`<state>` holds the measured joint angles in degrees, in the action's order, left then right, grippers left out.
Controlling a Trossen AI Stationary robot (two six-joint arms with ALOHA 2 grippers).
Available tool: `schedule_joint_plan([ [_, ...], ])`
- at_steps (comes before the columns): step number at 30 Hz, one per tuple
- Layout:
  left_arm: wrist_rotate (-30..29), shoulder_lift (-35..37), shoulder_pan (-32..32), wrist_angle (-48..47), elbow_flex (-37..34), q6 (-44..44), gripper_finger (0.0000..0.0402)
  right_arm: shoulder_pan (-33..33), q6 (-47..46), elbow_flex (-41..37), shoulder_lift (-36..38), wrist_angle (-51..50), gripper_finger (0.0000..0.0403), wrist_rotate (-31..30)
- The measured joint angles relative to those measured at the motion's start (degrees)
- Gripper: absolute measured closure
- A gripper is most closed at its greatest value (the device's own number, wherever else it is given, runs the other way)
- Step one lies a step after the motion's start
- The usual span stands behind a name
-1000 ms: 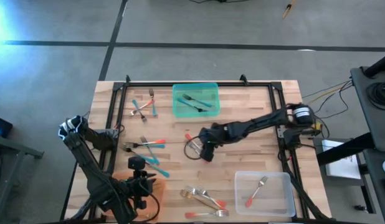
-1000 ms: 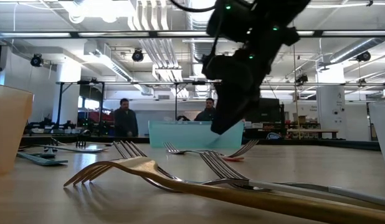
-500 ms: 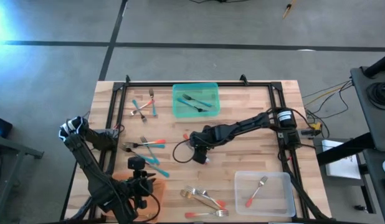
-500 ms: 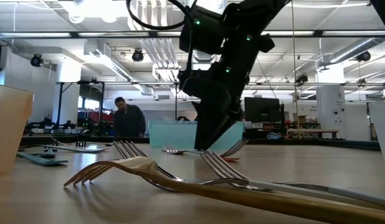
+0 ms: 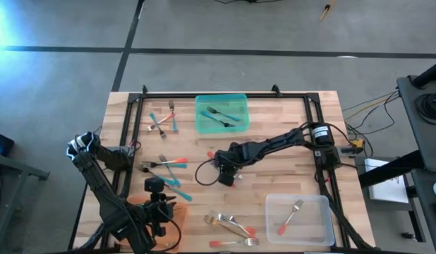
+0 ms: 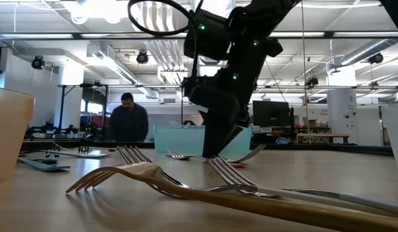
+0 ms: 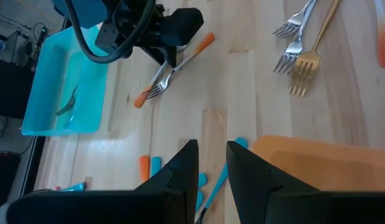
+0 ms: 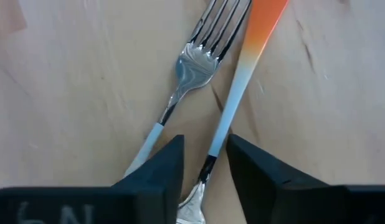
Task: Sort silverware by color (type)
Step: Put the orange fork into the transparent bin
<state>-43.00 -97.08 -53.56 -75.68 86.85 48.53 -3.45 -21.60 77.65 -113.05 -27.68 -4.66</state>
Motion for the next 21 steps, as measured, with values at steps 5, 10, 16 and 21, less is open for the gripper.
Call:
schedule_joint_plan([
  [5, 0.0, -0.09, 0.0, 0.04, 0.0, 0.08, 0.0336, 0.76, 2.35, 0.09, -0.09, -1.59, 0.038, 0.21],
  [10, -0.02, -0.16, 0.04, 0.2, 0.0, 0.47, 0.0336, 1.85, 4.19, -0.18, 1.81, -4.24, 0.039, 0.39],
  [16, -0.44, -0.17, 0.04, 0.24, -0.13, 0.48, 0.0336, 2.52, 4.51, -0.26, 10.36, -12.27, 0.0392, -4.57],
  [21, -0.61, -0.2, 0.04, 0.22, -0.58, 1.53, 0.0336, -0.72, 1.58, -0.9, 19.46, -21.68, 0.0393, -2.64],
])
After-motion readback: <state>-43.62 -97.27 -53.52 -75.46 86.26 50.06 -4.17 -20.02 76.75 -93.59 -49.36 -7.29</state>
